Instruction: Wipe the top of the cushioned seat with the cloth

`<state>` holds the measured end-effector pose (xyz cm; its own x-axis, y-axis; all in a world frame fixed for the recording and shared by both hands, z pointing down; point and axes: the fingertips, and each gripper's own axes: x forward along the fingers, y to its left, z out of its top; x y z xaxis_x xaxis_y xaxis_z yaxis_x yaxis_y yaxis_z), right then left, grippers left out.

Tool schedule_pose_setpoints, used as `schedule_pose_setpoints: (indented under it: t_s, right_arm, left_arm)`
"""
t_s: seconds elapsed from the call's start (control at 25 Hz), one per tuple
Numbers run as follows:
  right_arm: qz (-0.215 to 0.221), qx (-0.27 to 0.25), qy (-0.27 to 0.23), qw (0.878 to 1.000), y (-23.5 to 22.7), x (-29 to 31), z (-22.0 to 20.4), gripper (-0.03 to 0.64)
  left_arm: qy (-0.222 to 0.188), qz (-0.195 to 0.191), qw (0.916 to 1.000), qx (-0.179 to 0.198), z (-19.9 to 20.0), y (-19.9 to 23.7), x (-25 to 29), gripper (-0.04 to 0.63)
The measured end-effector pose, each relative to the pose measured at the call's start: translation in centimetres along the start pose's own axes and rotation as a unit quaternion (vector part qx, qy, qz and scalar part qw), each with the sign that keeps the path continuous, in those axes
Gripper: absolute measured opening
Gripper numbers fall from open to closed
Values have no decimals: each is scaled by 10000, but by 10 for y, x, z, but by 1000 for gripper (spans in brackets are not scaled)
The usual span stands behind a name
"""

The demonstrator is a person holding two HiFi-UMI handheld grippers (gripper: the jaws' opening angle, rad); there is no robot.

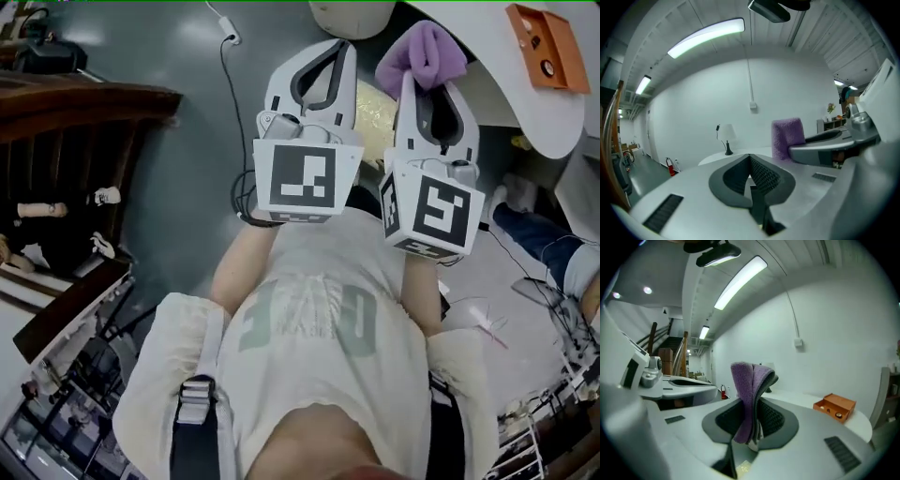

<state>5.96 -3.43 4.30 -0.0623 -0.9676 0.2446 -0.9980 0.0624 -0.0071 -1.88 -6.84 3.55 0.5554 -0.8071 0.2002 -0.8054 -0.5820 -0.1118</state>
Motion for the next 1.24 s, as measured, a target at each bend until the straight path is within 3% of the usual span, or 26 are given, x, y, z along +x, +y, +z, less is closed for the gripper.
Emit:
schedule_pose_setpoints:
  t_s: [0.12, 0.28, 0.56, 1.24]
  right_arm:
    - [239, -333, -356, 9985, 19, -22, 24, 87]
    - [462, -443, -488, 9968, 28, -35, 22, 87]
    - [646, -515, -486, 9954, 39, -37, 23, 87]
    - [602, -667, -516, 9946, 17, -45, 22, 86]
  left_arm:
    - [-262, 190, 9994, -89, 17, 7, -31, 6]
    - [-584, 431, 9974, -42, 29, 7, -52, 6]
    - [-551, 613, 9966, -39, 28, 11, -60, 6]
    - [-439, 571, 9974, -48, 23, -5, -58, 6]
